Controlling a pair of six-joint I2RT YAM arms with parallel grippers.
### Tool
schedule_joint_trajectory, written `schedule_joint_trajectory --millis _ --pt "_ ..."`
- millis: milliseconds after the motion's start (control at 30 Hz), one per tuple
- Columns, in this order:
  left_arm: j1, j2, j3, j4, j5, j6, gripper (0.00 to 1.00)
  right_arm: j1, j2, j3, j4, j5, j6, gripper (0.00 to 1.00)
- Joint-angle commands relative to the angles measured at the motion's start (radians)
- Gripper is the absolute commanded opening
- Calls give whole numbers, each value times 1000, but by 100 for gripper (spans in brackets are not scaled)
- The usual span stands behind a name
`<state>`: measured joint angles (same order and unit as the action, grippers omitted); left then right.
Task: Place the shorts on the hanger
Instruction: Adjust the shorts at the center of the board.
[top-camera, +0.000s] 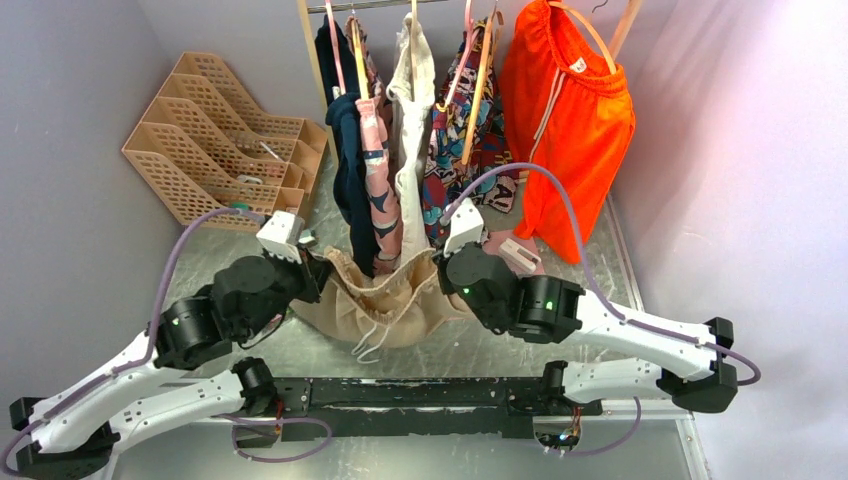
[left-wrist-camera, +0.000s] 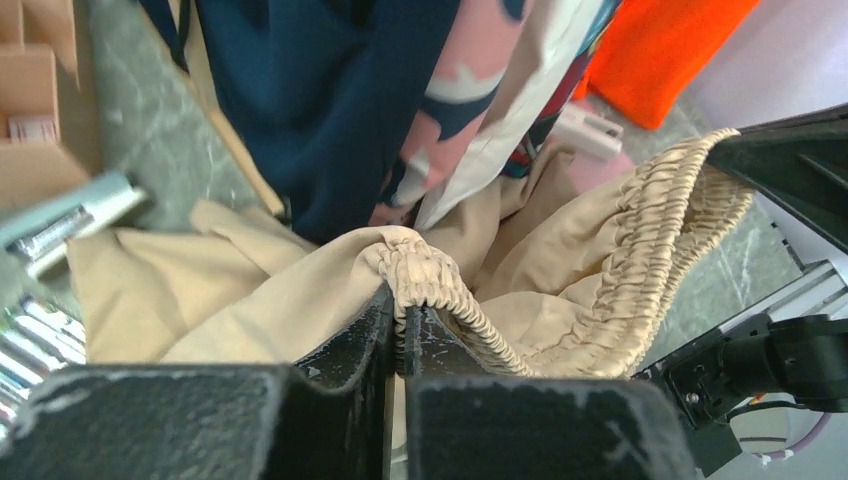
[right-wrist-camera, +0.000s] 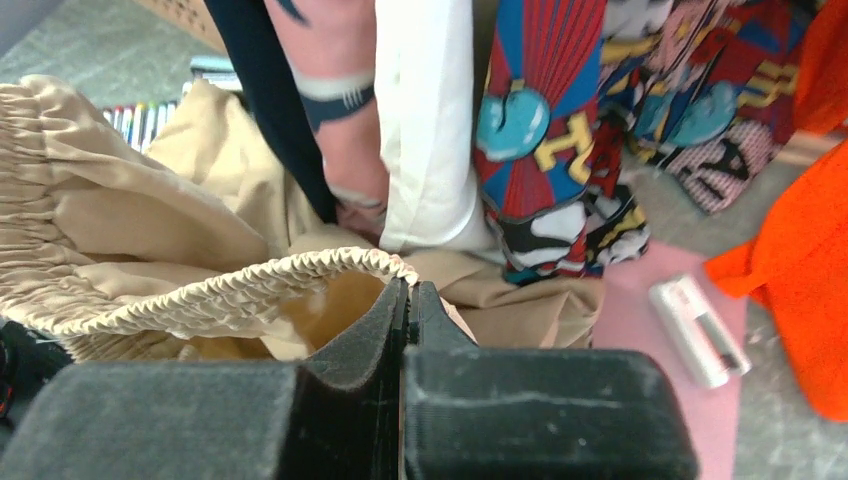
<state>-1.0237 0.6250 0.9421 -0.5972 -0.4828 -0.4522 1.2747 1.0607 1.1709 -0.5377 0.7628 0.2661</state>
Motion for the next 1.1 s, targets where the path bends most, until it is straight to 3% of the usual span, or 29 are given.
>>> schedule_joint_trajectory --millis 0,167,233,400,500,767,933,1067 --pt "-4 -21 -86 8 -42 -196 7 -6 -37 -101 94 -22 190 0" --pt "-3 -34 -163 1 -43 -273 7 -6 -58 -200 116 -22 277 0" --pt "-3 -36 -154 8 -51 -254 7 -6 -64 -189 131 -15 242 0" --pt "-3 54 99 -8 -125 -42 7 -8 -9 59 92 23 41 0" --pt "-3 100 167 -43 -144 -38 7 -9 3 46 97 13 64 0" --pt "-3 32 -237 62 -42 -300 7 -24 -12 -286 190 -69 368 0" --pt "22 84 -326 84 -34 -388 7 -84 14 -360 207 -95 497 0" --pt "138 105 -363 126 95 -400 7 -228 21 -437 233 -225 572 0"
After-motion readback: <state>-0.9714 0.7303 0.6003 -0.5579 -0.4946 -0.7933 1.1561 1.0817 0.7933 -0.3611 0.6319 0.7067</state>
